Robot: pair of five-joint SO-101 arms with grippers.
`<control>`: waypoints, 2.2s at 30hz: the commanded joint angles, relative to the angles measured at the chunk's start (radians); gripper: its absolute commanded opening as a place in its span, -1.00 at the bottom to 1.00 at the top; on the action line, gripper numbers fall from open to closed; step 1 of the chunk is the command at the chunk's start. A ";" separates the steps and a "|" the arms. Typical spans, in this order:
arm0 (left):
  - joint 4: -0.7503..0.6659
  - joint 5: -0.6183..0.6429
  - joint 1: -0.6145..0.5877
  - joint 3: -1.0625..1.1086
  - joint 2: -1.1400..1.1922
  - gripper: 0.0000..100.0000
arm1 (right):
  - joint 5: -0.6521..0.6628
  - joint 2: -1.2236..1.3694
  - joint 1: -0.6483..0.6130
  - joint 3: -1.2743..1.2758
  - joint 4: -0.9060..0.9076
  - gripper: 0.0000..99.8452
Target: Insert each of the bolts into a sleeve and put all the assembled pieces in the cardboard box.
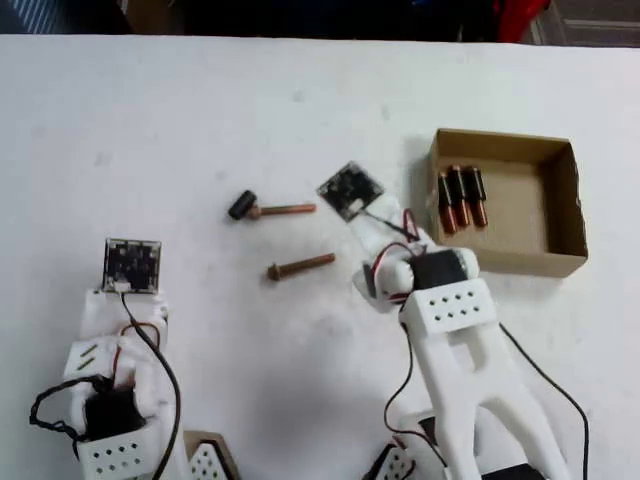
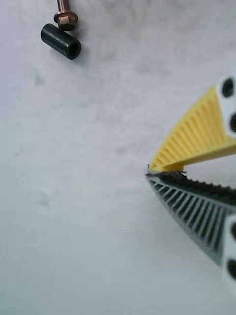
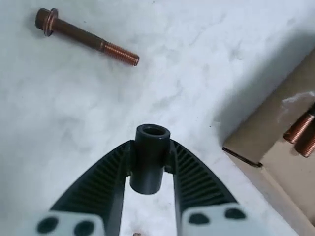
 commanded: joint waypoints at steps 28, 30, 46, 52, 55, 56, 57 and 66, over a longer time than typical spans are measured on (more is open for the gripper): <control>0.005 -0.008 0.008 -0.005 -0.007 -0.95 | 0.055 0.271 -0.013 0.114 -0.292 -0.96; 0.005 -0.008 0.008 -0.005 -0.007 -0.95 | 0.055 0.329 -0.012 0.081 -0.292 -0.96; 0.005 -0.008 0.008 -0.005 -0.007 -0.95 | 0.080 0.331 -0.007 0.066 -0.240 -0.78; 0.005 -0.008 0.008 -0.005 -0.007 -0.95 | 0.081 0.289 -0.007 0.094 -0.246 -0.78; 0.005 -0.008 0.008 -0.005 -0.007 -0.95 | 0.083 0.306 -0.007 0.094 -0.246 -0.78; 0.005 -0.008 0.008 -0.005 -0.007 -0.95 | 0.083 0.315 -0.008 0.092 -0.246 -0.78; 0.006 -0.008 0.008 -0.005 -0.007 -0.95 | 0.083 0.326 -0.008 0.089 -0.246 -0.78; 0.006 -0.008 0.008 -0.005 -0.007 -0.95 | 0.083 0.417 -0.010 0.051 -0.255 -0.88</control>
